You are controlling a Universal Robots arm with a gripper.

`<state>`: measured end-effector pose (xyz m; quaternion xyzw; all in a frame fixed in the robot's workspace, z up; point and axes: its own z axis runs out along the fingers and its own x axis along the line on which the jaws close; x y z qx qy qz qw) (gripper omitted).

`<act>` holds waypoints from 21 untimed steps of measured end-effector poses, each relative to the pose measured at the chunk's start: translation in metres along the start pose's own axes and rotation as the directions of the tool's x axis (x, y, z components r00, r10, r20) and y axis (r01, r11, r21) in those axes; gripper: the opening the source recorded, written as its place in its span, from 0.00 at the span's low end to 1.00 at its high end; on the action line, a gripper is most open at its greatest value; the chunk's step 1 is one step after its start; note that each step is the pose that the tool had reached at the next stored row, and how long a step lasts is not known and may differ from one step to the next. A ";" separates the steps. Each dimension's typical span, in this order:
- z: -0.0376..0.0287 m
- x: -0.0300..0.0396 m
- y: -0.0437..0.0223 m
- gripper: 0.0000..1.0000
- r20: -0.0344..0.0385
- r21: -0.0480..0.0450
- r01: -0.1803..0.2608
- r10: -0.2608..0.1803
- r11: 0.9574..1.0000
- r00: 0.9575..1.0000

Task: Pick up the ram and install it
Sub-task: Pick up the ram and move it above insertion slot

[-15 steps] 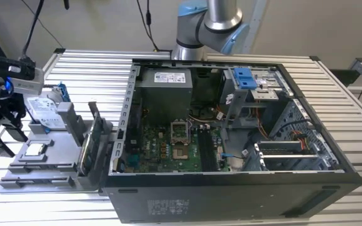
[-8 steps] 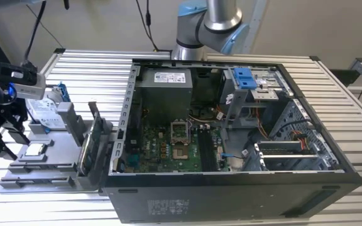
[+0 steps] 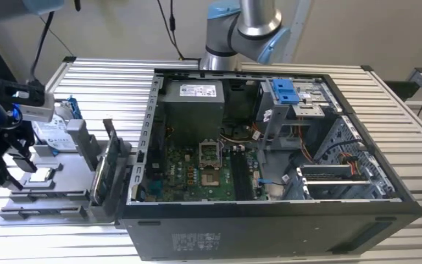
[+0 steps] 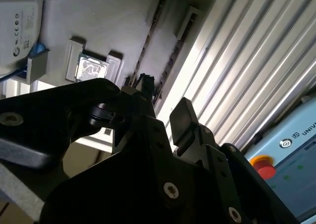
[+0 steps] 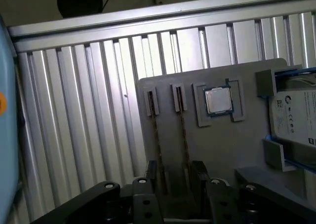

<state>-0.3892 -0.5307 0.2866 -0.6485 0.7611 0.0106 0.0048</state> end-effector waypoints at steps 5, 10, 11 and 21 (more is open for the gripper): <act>0.0070 0.0002 0.0007 0.42 0.000 0.000 0.004 -0.004 1.000 1.000; 0.0136 0.0003 0.0013 0.42 0.000 0.000 0.006 -0.006 1.000 1.000; 0.0152 0.0003 0.0016 0.42 0.000 0.000 0.007 -0.007 1.000 1.000; 0.0285 0.0021 0.0103 0.42 0.001 0.012 0.024 -0.024 1.000 1.000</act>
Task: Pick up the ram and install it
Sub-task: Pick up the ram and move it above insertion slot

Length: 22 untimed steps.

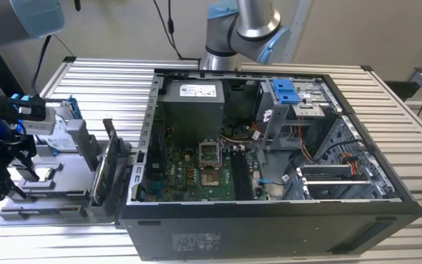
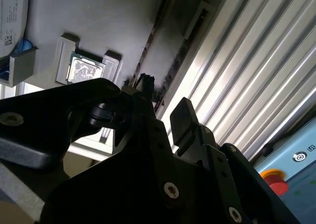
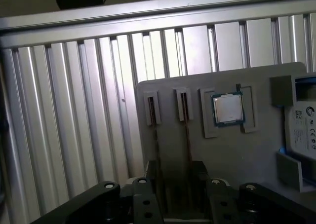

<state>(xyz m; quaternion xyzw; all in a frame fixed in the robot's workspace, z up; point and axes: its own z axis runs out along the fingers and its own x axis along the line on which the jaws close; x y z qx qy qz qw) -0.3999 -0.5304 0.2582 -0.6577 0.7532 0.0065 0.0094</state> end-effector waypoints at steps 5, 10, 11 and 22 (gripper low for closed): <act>0.0032 0.0005 0.0032 0.42 -0.014 0.004 0.009 -0.009 1.000 1.000; 0.0057 0.0009 0.0060 0.42 -0.017 0.030 0.015 -0.015 0.999 1.000; 0.0062 0.0010 0.0064 0.42 -0.016 0.038 0.017 -0.016 0.999 1.000; 0.0223 0.0055 0.0061 0.42 -0.016 0.040 0.034 -0.033 0.999 0.999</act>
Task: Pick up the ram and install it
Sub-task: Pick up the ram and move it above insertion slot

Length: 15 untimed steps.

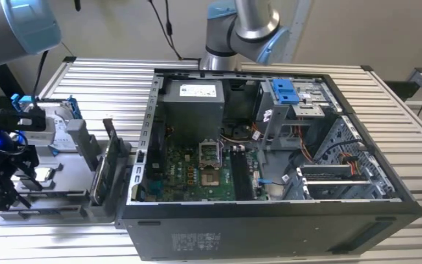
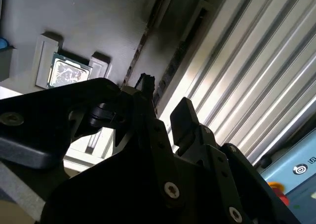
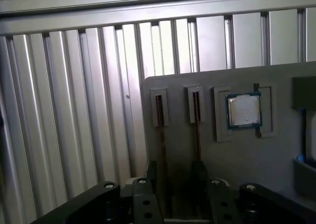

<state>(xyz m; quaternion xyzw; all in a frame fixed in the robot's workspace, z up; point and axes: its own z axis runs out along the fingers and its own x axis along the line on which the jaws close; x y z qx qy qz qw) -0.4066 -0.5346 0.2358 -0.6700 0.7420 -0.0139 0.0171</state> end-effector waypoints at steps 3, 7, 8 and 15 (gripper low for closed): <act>0.0056 0.0033 -0.0002 0.42 0.001 0.000 0.007 -0.007 1.000 1.000; 0.0116 0.0035 0.0001 0.42 0.001 -0.002 0.026 -0.026 1.000 1.000; 0.0131 0.0036 0.0002 0.42 0.001 -0.002 0.033 -0.033 0.999 0.999; 0.0240 0.0037 0.0007 0.42 0.002 -0.002 0.057 -0.057 0.998 0.998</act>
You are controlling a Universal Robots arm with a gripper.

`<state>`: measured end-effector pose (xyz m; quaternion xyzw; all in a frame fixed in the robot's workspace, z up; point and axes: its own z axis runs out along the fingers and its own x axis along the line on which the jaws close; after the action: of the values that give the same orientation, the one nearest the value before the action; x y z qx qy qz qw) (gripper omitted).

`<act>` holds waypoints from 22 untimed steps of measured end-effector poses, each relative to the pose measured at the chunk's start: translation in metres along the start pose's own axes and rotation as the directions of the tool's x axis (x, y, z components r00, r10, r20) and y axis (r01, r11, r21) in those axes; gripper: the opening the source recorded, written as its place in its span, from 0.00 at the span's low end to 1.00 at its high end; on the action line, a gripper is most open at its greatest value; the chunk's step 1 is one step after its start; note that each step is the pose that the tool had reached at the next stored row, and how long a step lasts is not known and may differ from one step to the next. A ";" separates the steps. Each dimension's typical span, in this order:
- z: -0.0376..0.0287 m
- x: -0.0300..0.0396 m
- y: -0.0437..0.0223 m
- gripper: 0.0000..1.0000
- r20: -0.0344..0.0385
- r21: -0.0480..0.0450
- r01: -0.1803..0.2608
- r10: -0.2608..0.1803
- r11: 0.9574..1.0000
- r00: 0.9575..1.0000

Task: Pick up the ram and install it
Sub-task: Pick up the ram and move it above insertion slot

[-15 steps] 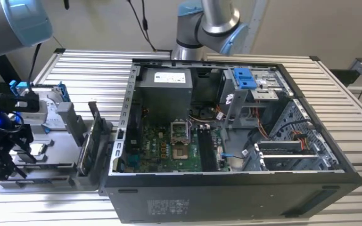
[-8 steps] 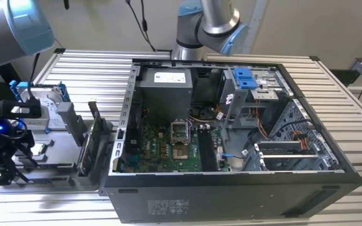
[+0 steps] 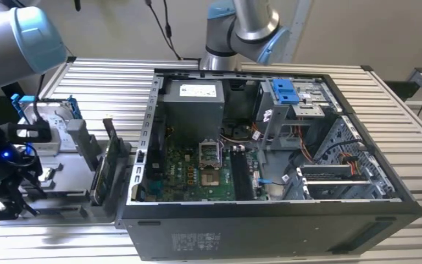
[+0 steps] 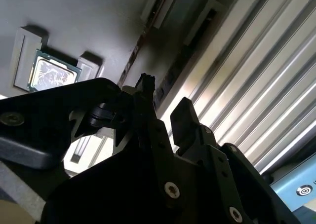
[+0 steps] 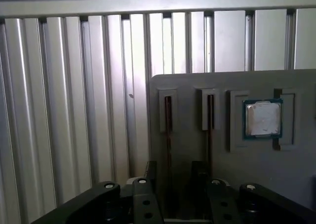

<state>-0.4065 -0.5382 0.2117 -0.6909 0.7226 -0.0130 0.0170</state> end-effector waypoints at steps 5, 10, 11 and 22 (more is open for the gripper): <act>0.0066 0.0001 0.0003 0.42 0.000 0.000 0.009 -0.009 1.000 1.000; 0.0126 0.0001 0.0005 0.42 0.001 0.000 0.021 -0.021 1.000 1.000; 0.0140 0.0001 0.0006 0.42 0.001 0.000 0.023 -0.023 1.000 1.000; 0.0208 0.0003 0.0009 0.42 0.001 0.000 0.033 -0.033 0.999 0.999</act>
<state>-0.4066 -0.5383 0.1909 -0.7027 0.7112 -0.0127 0.0171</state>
